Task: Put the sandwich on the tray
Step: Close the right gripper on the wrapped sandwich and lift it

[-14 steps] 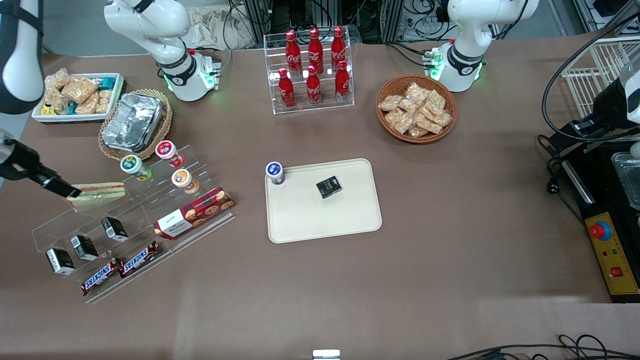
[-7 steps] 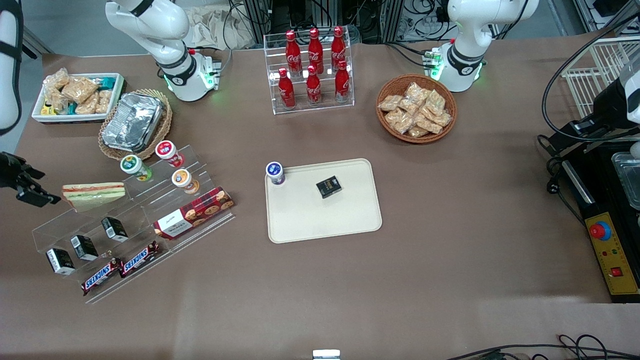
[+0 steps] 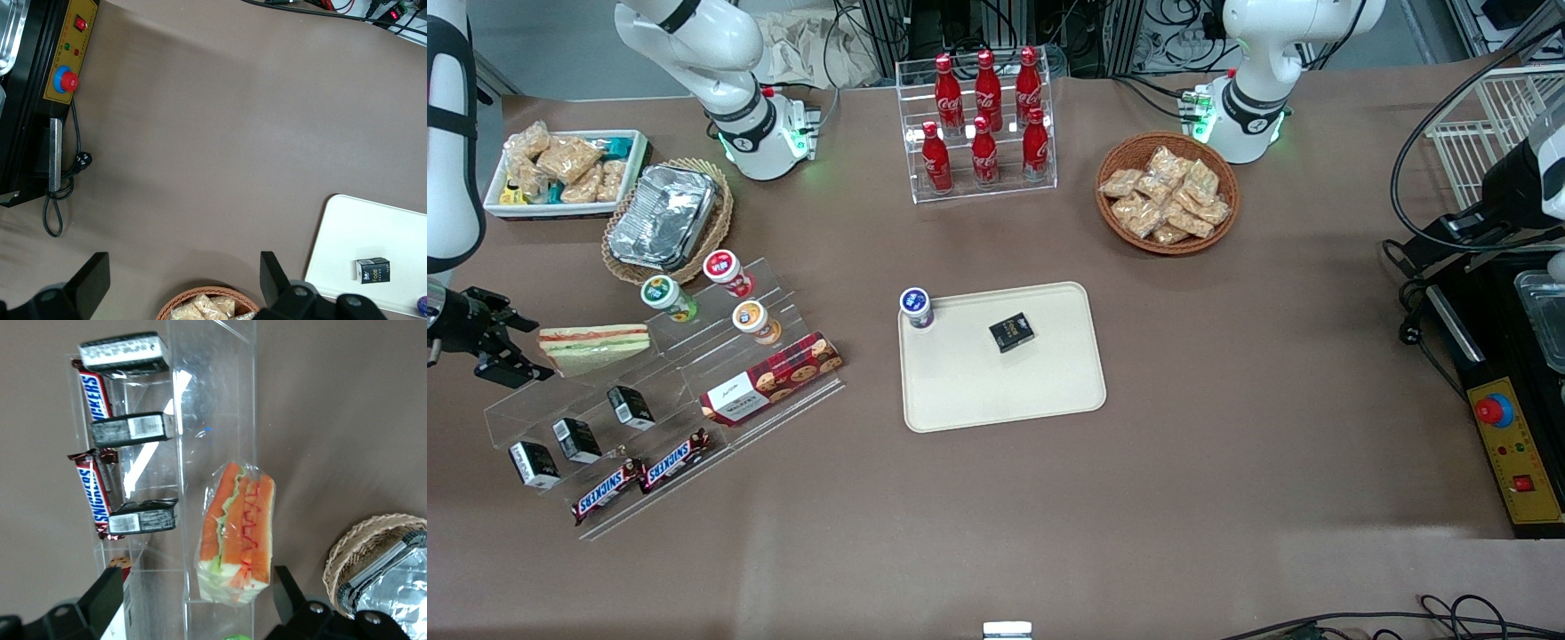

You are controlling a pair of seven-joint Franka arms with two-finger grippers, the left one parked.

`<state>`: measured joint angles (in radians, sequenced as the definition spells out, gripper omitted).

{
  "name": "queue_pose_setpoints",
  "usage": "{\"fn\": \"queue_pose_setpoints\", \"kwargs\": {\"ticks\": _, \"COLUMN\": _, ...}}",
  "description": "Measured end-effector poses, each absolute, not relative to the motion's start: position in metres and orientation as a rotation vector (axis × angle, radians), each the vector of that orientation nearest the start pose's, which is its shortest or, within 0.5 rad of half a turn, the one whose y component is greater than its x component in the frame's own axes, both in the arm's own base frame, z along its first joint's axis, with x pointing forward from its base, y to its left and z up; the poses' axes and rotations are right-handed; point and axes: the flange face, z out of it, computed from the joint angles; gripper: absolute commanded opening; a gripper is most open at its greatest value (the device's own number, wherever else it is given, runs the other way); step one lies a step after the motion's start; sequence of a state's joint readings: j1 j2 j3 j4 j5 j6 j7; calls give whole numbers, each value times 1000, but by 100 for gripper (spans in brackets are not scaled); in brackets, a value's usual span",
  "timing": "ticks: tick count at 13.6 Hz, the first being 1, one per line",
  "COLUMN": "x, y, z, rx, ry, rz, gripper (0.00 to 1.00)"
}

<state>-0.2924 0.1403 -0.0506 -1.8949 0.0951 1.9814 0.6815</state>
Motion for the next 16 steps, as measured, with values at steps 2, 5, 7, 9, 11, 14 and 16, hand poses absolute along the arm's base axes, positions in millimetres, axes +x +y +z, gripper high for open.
{"fn": "queue_pose_setpoints", "kwargs": {"ticks": 2, "x": 553, "y": -190, "z": 416, "rx": -2644, "ry": 1567, "rz": 129, "gripper": 100}}
{"fn": "queue_pose_setpoints", "kwargs": {"ticks": 5, "x": 548, "y": -189, "z": 404, "rx": -2643, "ry": 1574, "rz": 165, "gripper": 100}}
{"fn": "queue_pose_setpoints", "kwargs": {"ticks": 7, "x": 545, "y": -190, "z": 399, "rx": -2640, "ry": 1581, "rz": 176, "gripper": 99}}
{"fn": "queue_pose_setpoints", "kwargs": {"ticks": 9, "x": 544, "y": -190, "z": 394, "rx": -2633, "ry": 1594, "rz": 180, "gripper": 98}}
{"fn": "queue_pose_setpoints", "kwargs": {"ticks": 11, "x": 543, "y": -190, "z": 387, "rx": -2625, "ry": 1609, "rz": 167, "gripper": 96}}
{"fn": "queue_pose_setpoints", "kwargs": {"ticks": 14, "x": 542, "y": -191, "z": 381, "rx": -2599, "ry": 1654, "rz": 160, "gripper": 81}}
{"fn": "queue_pose_setpoints", "kwargs": {"ticks": 16, "x": 542, "y": -193, "z": 381, "rx": -2585, "ry": 1676, "rz": 151, "gripper": 67}}
